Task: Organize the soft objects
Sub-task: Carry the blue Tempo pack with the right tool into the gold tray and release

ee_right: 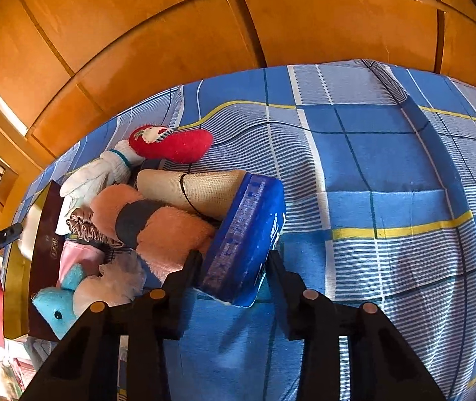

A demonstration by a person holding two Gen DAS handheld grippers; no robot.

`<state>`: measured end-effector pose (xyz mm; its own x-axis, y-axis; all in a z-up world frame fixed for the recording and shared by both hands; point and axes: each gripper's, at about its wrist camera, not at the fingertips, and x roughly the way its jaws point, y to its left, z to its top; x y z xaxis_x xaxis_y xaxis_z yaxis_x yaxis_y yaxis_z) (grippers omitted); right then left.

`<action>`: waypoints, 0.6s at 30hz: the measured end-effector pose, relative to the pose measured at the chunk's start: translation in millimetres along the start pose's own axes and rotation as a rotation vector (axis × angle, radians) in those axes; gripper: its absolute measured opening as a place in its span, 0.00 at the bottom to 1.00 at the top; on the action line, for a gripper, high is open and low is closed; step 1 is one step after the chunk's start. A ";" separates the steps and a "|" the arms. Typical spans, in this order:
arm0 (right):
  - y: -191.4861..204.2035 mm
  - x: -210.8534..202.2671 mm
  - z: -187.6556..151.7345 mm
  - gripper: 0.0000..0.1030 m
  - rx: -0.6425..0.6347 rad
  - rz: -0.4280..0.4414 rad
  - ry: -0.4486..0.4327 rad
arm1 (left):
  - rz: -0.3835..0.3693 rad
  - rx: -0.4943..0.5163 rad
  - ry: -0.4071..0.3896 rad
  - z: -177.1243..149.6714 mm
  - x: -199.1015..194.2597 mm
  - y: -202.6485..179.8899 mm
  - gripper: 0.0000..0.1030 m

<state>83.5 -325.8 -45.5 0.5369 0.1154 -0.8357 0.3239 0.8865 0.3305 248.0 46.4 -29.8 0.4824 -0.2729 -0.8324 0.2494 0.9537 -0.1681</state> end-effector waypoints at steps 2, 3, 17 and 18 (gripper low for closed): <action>-2.0 -0.6 1.2 0.35 0.006 0.003 0.000 | 0.008 -0.034 0.001 1.3 0.8 4.6 0.60; -2.7 -0.8 1.4 0.35 0.008 0.006 0.001 | 0.005 -0.050 -0.003 0.5 -0.3 6.9 0.60; -0.9 -12.9 -1.1 0.28 -0.011 0.003 -0.009 | 0.037 -0.157 -0.053 -73.9 -53.8 -1.1 0.60; -0.6 -16.6 -1.3 0.27 -0.012 0.004 -0.018 | 0.036 -0.156 -0.057 -78.5 -57.8 -2.9 0.60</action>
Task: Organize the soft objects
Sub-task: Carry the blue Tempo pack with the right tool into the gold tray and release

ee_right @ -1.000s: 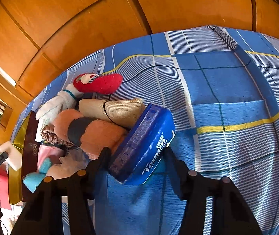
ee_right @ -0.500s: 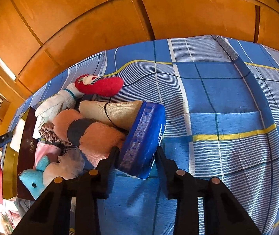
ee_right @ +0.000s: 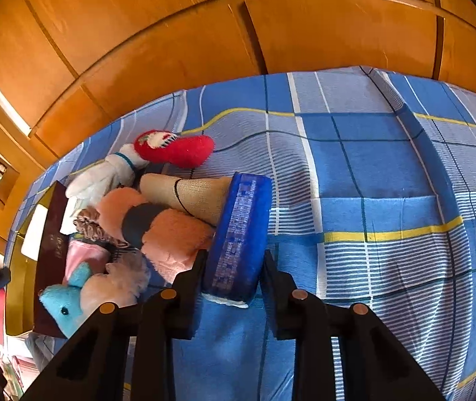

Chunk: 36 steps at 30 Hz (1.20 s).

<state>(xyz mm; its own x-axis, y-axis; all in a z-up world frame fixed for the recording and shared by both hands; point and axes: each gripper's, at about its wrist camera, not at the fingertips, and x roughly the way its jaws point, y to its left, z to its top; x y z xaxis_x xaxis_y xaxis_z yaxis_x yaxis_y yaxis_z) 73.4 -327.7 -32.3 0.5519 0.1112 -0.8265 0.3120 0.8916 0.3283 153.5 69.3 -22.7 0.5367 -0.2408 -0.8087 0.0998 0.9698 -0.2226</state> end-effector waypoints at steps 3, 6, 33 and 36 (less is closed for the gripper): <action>0.5 -13.2 0.8 0.26 -0.002 0.028 -0.040 | 0.000 0.013 -0.024 -14.7 -16.9 -4.1 0.63; 4.9 -23.6 0.9 0.26 -0.021 0.061 -0.070 | -0.010 0.007 -0.033 -22.8 -25.7 -4.6 0.63; 308.2 31.7 -41.3 0.25 -0.581 0.246 0.184 | 0.002 -0.130 -0.075 -54.3 -62.8 50.4 0.67; 326.5 64.7 -46.2 0.25 -0.626 0.181 0.243 | -0.005 -0.148 -0.081 -55.3 -65.8 58.4 0.67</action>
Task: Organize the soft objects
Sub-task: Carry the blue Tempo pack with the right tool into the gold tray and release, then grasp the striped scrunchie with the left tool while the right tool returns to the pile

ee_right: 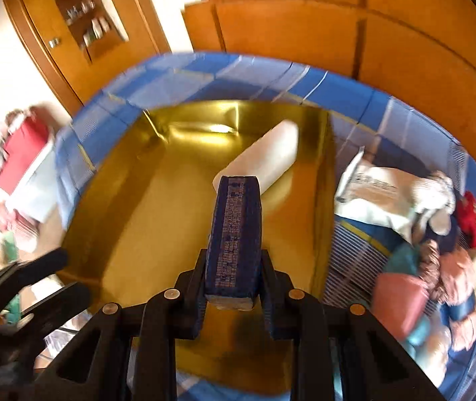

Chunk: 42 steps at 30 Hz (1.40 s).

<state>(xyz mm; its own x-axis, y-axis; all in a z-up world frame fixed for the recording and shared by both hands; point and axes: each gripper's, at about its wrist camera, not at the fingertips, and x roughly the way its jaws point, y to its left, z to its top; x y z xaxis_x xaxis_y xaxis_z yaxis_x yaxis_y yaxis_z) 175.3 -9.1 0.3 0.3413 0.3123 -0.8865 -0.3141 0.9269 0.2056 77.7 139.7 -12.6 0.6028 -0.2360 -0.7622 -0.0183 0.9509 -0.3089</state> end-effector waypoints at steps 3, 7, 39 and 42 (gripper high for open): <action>-0.2 24.7 11.0 0.25 0.013 -0.043 0.028 | -0.002 -0.020 -0.006 0.3 -2.4 7.6 0.67; -1.2 42.8 24.6 0.25 0.023 -0.109 0.027 | -0.001 -0.038 -0.011 0.5 -3.6 15.0 0.68; -36.5 -77.8 -47.1 0.63 0.053 -0.155 -0.291 | 0.106 0.148 -0.088 -14.2 -17.5 -31.6 0.77; -48.0 -86.9 -56.0 0.63 0.072 -0.172 -0.307 | 0.108 0.171 -0.086 -16.5 -16.9 -39.1 0.77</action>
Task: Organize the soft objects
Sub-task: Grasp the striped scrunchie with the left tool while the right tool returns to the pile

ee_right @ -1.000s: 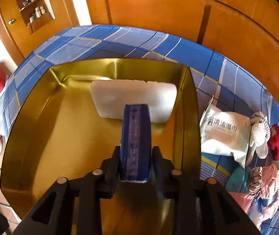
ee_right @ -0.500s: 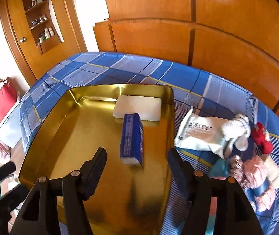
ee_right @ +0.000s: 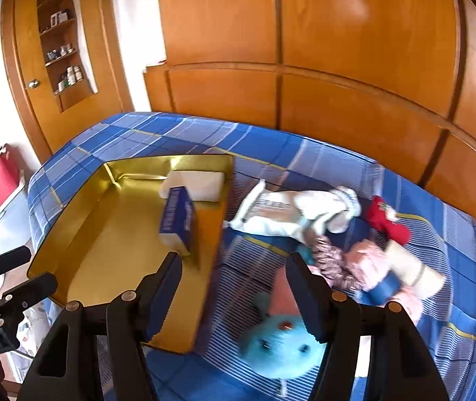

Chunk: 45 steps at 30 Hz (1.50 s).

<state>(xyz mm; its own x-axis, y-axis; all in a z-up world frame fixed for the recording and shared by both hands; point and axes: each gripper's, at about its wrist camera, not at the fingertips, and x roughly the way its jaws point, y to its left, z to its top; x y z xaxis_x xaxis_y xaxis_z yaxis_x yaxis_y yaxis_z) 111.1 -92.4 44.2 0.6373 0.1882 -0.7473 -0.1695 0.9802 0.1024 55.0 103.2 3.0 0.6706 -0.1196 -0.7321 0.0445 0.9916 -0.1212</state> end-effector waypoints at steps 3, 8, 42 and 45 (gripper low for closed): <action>-14.7 -7.9 -4.4 0.63 0.024 -0.014 -0.011 | 0.002 0.032 -0.002 -0.5 -0.4 -9.5 0.77; -41.2 -19.1 -10.6 0.63 0.058 -0.056 -0.030 | -0.006 0.075 0.006 -2.1 0.5 -23.7 0.77; -256.1 -52.5 -80.6 0.63 0.604 -0.270 -0.037 | -0.312 0.295 0.199 39.6 62.8 -203.1 0.64; -256.9 -53.5 -79.7 0.63 0.613 -0.255 -0.040 | -0.289 0.316 0.230 46.7 87.0 -217.9 0.58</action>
<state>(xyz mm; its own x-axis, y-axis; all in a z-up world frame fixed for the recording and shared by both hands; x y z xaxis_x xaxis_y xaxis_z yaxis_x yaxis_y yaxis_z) 60.5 -359.1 5.6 0.6306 -0.0636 -0.7735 0.4408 0.8496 0.2895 138.2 -121.0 -3.0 0.4179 -0.3650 -0.8320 0.4517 0.8780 -0.1583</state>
